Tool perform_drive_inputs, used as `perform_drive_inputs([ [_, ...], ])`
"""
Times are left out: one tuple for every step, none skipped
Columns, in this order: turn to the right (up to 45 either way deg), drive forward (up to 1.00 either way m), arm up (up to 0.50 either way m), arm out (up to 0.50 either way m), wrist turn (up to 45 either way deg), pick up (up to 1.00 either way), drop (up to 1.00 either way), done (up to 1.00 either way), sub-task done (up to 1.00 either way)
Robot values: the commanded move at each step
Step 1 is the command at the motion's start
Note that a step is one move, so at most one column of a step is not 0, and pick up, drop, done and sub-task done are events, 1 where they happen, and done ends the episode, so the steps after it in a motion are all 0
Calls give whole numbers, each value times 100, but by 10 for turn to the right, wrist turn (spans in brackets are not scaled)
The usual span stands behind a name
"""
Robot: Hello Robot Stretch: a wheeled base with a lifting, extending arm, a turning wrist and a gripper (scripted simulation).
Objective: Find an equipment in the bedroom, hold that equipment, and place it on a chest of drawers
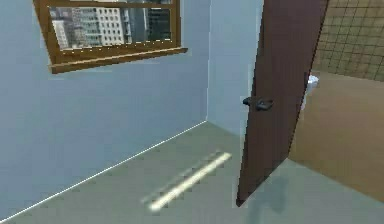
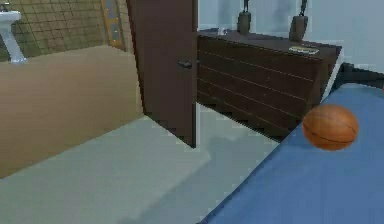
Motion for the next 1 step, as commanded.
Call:
perform_drive_inputs([
  [360, 0, 0, 0, 0, 0, 0, 0, 0],
])
